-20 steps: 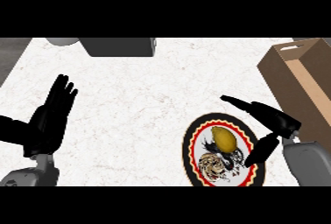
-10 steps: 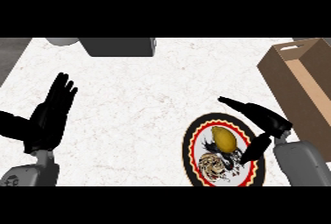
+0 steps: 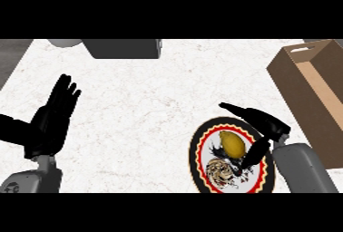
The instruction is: Pick the lemon from the plate and place it in the cardboard box
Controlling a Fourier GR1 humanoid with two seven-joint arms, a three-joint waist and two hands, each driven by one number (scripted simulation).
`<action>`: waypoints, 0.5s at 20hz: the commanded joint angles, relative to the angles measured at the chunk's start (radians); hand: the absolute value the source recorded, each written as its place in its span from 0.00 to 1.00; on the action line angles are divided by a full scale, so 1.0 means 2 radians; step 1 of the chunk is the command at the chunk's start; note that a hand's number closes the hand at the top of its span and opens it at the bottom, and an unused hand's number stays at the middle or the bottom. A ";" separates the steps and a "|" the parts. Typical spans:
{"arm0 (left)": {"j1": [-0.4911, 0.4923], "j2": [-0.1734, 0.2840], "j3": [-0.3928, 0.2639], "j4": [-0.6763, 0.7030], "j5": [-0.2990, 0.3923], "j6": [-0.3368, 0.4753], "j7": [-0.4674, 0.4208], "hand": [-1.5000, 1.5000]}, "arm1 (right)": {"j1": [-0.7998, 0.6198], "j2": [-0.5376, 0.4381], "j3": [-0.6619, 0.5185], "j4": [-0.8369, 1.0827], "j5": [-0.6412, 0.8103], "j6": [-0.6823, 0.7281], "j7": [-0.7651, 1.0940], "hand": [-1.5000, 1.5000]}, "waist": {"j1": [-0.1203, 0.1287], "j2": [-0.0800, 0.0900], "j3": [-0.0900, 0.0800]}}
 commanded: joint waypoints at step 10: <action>0.011 -0.007 0.002 -0.055 -0.013 -0.005 0.047 0.50 | 0.018 0.010 -0.006 0.002 0.031 -0.001 -0.025 0.00 | 0.000 0.000 0.000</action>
